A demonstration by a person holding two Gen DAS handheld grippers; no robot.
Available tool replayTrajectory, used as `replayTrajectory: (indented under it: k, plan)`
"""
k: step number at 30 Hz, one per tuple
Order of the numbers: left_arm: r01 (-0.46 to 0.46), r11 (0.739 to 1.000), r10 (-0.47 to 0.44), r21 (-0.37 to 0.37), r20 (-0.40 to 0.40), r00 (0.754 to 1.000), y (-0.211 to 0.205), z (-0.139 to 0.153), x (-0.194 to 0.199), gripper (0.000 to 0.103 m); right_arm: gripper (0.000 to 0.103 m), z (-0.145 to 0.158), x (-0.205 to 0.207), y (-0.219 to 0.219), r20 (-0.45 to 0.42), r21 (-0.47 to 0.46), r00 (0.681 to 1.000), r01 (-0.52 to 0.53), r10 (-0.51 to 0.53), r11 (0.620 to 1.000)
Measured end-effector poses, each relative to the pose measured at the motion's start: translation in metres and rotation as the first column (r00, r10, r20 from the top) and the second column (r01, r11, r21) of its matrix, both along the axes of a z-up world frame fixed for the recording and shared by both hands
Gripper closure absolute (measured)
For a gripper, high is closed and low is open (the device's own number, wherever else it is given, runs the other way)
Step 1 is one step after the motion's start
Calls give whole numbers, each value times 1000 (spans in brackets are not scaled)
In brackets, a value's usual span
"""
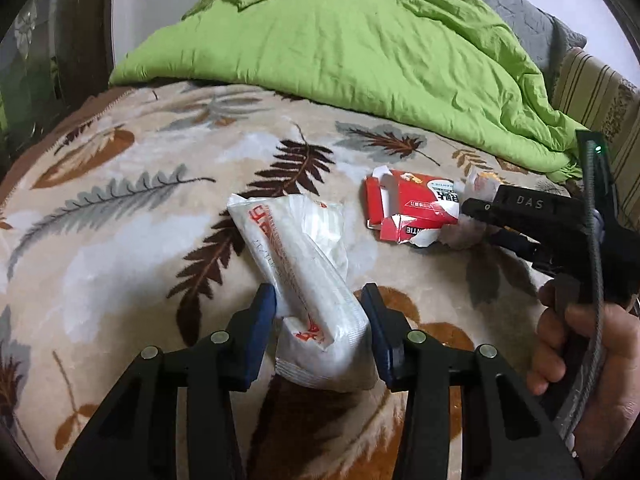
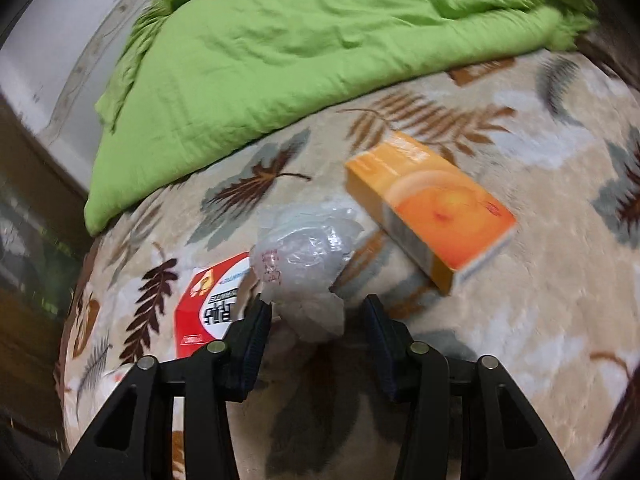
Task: Collect trash
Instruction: 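Grasp the white wrapper with the left tool while the right grasps the clear plastic bag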
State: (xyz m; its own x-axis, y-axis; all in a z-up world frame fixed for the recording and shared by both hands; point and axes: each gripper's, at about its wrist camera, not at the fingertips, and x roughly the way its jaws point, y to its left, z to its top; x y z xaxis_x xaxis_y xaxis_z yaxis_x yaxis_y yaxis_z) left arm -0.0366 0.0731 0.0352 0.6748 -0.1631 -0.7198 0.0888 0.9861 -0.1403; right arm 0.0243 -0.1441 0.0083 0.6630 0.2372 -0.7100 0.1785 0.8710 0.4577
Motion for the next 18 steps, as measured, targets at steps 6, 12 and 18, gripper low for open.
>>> replayTrajectory:
  k: [6, 12, 18]
  plan:
    - [-13, 1000, 12, 4, 49, 999, -4, 4, 2, 60, 71, 26, -14, 14, 124, -93, 990, -52, 64, 994]
    - [-26, 999, 22, 34, 96, 995, -4, 8, 1, 60, 71, 53, -38, 36, 247, -196, 961, -73, 122, 978]
    - [-35, 999, 35, -17, 31, 999, 5, 0, 5, 61, 71, 62, -63, 41, 271, -210, 949, -104, 160, 972]
